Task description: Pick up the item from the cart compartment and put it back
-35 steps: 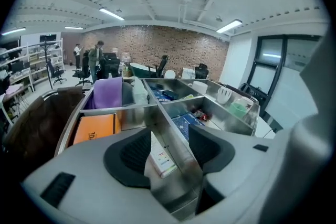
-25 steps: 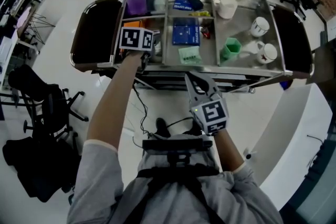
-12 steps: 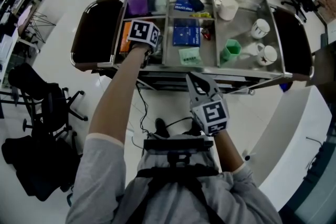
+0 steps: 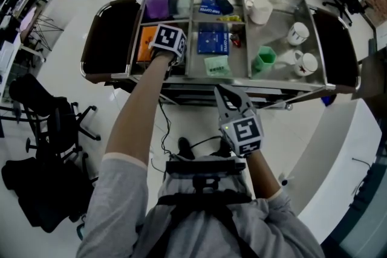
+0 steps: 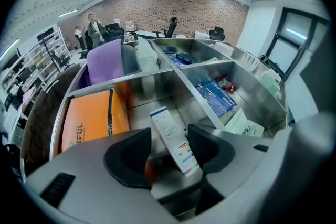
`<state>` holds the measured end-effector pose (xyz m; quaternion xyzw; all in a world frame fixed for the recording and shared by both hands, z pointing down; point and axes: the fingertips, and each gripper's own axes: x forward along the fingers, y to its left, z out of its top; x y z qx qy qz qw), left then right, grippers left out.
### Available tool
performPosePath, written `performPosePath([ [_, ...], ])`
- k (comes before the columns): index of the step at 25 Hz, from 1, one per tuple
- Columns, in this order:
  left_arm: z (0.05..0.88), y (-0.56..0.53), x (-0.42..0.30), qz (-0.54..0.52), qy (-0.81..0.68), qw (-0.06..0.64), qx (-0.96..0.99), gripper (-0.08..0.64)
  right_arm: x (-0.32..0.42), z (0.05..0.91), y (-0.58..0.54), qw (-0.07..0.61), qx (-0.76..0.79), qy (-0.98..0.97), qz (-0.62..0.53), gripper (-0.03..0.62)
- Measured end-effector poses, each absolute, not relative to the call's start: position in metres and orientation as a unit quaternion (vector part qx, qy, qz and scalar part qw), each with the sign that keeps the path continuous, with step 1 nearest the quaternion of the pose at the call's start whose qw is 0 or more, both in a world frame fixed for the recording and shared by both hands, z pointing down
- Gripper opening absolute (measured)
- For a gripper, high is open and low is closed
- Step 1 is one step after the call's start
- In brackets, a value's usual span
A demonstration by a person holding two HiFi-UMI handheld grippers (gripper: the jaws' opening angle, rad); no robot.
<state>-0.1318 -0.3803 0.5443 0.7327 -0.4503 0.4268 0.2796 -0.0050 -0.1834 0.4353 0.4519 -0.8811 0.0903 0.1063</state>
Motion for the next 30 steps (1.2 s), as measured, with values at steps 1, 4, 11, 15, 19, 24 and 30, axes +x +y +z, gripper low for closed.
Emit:
performPosePath([
  [1, 0.546, -0.380, -0.132, 0.433, -0.451, 0.277, 0.730, 0.230, -0.005, 0.436, -0.183, 0.107, 0.452, -0.881, 0.090, 0.009],
  [4, 0.548, -0.381, -0.138, 0.453, -0.459, 0.267, 0.716, 0.230, -0.004, 0.436, -0.184, 0.107, 0.452, -0.881, 0.089, 0.009],
  [11, 0.550, -0.381, -0.138, 0.470, -0.458, 0.254, 0.710, 0.204, -0.002, 0.438, -0.183, 0.113, 0.452, -0.879, 0.097, 0.009],
  [15, 0.549, -0.382, -0.137, 0.469, -0.457, 0.241, 0.716, 0.169, -0.001, 0.437, -0.185, 0.110, 0.454, -0.879, 0.094, 0.009],
  [19, 0.544, -0.381, -0.141, 0.469, -0.455, 0.235, 0.720, 0.147, -0.002, 0.436, -0.185, 0.109, 0.454, -0.879, 0.096, 0.009],
  [24, 0.539, -0.382, -0.138, 0.447, -0.449, 0.243, 0.734, 0.140, -0.005, 0.437, -0.186, 0.106, 0.452, -0.881, 0.093, 0.009],
  [30, 0.530, -0.379, -0.134, 0.422, -0.445, 0.253, 0.748, 0.138, -0.008, 0.437, -0.186, 0.106, 0.451, -0.881, 0.095, 0.009],
])
